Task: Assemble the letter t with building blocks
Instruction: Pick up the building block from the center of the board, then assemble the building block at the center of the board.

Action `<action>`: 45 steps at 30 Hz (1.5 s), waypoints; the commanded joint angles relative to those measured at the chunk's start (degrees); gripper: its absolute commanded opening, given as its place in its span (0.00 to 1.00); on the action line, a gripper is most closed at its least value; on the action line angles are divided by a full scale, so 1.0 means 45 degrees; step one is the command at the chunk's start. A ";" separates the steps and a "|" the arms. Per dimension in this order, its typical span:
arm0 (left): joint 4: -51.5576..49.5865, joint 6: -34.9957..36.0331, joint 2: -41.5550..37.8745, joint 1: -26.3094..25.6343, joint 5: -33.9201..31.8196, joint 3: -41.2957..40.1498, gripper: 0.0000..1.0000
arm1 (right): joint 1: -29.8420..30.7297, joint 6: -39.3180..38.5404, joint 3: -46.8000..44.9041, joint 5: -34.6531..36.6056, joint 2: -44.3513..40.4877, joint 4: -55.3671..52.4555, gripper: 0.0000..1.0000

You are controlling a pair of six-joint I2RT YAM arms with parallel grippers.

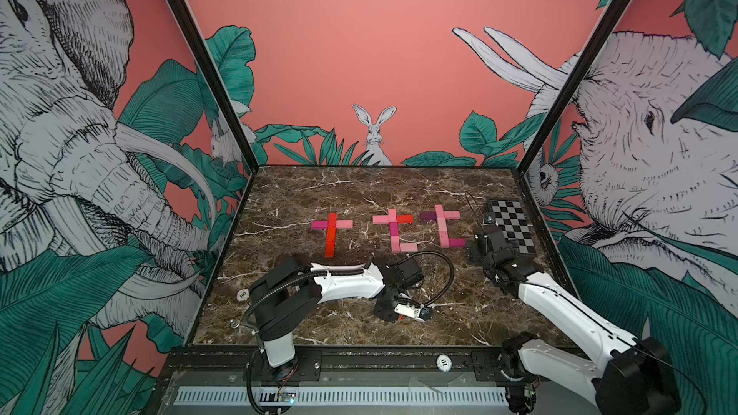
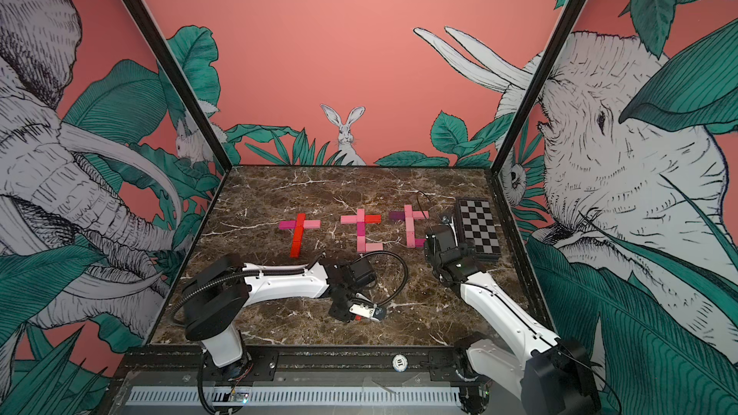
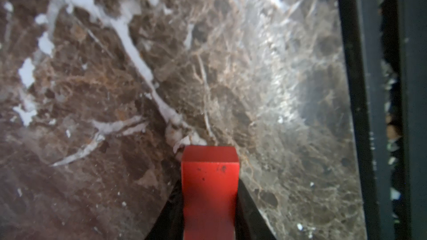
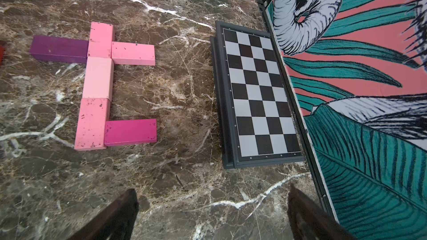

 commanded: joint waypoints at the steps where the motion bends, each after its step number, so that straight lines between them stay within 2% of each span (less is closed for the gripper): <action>1: -0.0615 0.0528 -0.0578 0.1041 -0.0789 -0.0397 0.21 | -0.0077 0.0068 -0.0129 -0.0011 0.0044 0.0307 0.99; 8: -0.0942 0.2376 -0.1313 0.2840 -0.1218 -0.0093 0.22 | -0.0092 -0.0046 0.0017 -0.0242 0.0210 0.0436 0.99; 22: -0.2685 0.4400 0.0731 0.6319 -0.0740 0.3231 0.22 | -0.0078 -0.0109 -0.0001 -0.0365 0.0074 0.0398 0.99; 31: -0.2736 0.4707 0.1519 0.7232 -0.0488 0.3861 0.23 | -0.0081 -0.0245 0.0056 -0.0452 0.0147 0.0395 0.98; 45: -0.2599 0.4790 0.2238 0.7657 -0.0855 0.3862 0.24 | -0.0080 -0.0340 0.0018 -0.0658 0.0269 0.0424 0.99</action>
